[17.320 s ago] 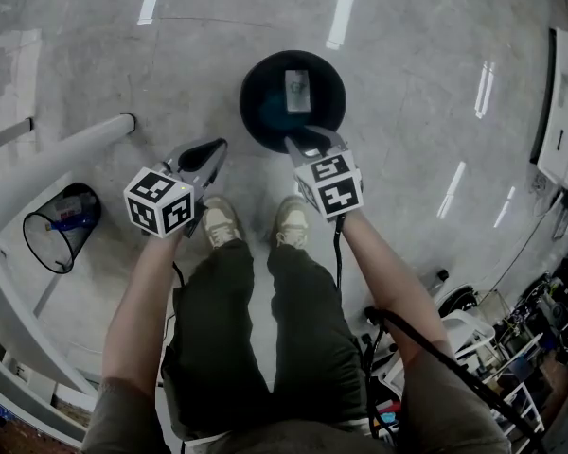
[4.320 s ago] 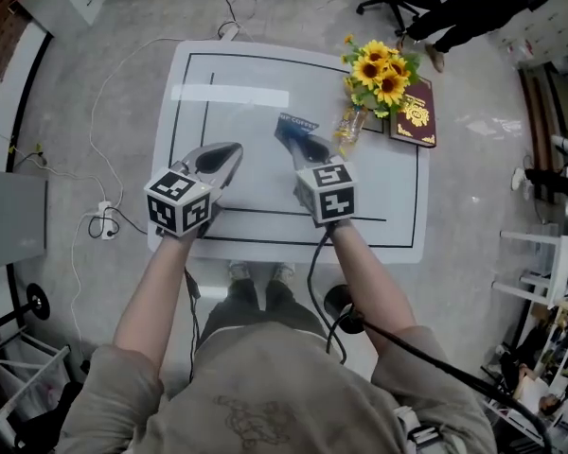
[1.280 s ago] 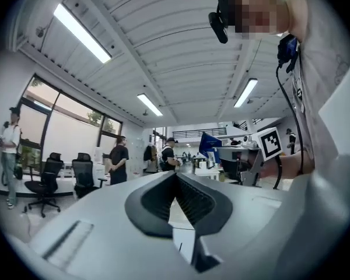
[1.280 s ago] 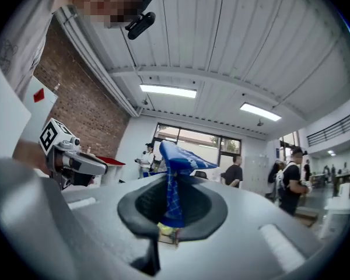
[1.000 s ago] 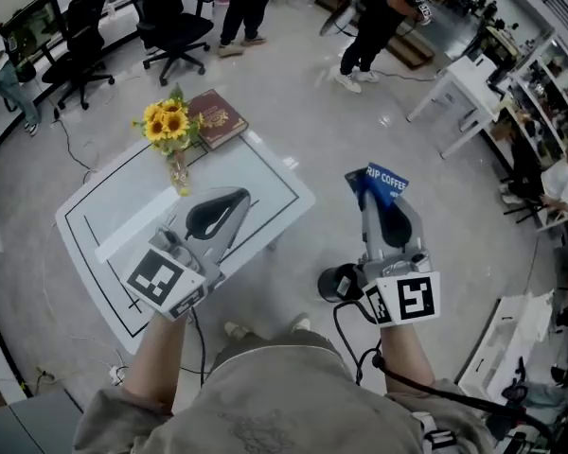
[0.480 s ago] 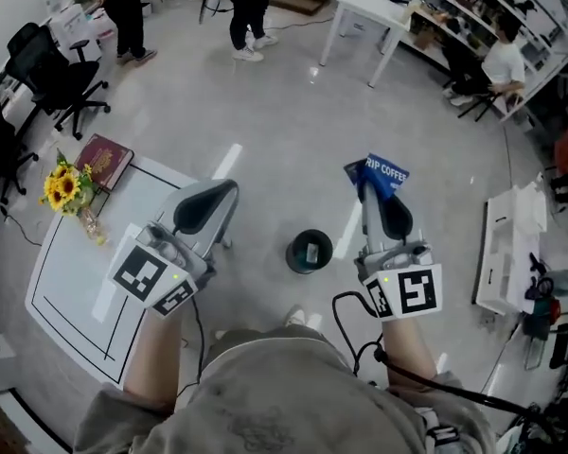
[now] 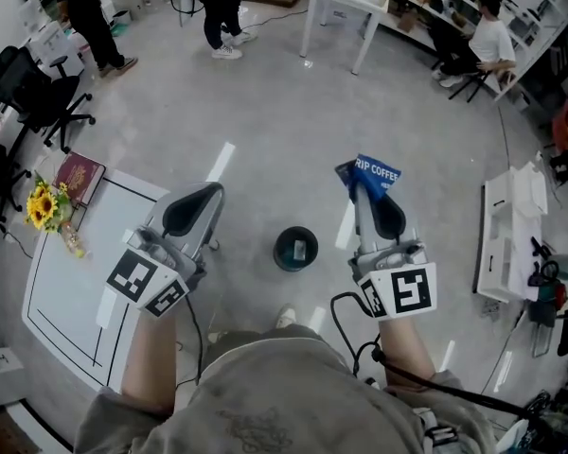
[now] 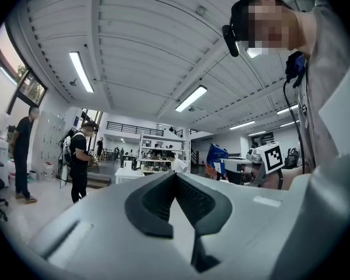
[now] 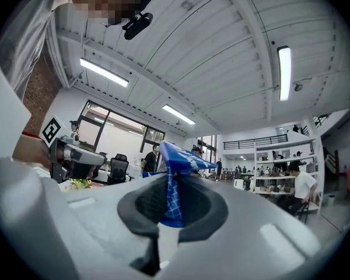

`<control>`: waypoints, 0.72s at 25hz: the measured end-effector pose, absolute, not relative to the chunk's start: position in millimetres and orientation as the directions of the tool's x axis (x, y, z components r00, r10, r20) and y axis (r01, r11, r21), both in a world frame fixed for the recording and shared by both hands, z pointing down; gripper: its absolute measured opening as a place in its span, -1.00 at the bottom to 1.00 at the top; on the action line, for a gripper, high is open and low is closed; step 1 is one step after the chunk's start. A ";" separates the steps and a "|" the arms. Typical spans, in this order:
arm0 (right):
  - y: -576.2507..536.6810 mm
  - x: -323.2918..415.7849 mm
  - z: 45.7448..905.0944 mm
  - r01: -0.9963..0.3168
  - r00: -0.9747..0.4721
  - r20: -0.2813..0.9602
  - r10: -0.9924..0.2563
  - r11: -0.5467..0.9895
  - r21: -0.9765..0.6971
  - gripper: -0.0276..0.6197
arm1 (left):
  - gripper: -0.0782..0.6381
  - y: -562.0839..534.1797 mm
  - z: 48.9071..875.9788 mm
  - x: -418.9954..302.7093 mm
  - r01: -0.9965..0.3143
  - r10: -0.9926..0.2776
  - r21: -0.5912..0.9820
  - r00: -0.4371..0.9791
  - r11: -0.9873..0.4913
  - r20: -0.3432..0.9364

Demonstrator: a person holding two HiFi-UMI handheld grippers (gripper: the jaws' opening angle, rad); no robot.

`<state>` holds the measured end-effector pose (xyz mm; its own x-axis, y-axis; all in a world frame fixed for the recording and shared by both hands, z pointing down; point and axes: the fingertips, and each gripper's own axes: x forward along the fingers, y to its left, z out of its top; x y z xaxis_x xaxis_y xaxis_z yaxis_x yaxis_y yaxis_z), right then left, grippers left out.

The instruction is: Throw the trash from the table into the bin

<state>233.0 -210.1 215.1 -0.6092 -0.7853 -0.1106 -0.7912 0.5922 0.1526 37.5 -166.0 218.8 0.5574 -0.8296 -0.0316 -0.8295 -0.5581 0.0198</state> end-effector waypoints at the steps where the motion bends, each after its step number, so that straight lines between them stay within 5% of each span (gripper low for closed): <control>1: -212.2 239.6 217.5 -0.790 -0.611 -0.110 -0.784 0.594 0.149 -0.85 | -0.79 -168.2 220.3 43.2 -0.832 -0.832 0.018 0.554 -0.555 -0.027; 18: -225.4 328.8 232.0 -0.782 -0.623 -0.110 -0.774 0.615 0.101 -0.85 | -0.79 -189.9 220.1 140.9 -0.825 -0.825 0.003 0.565 -0.565 0.014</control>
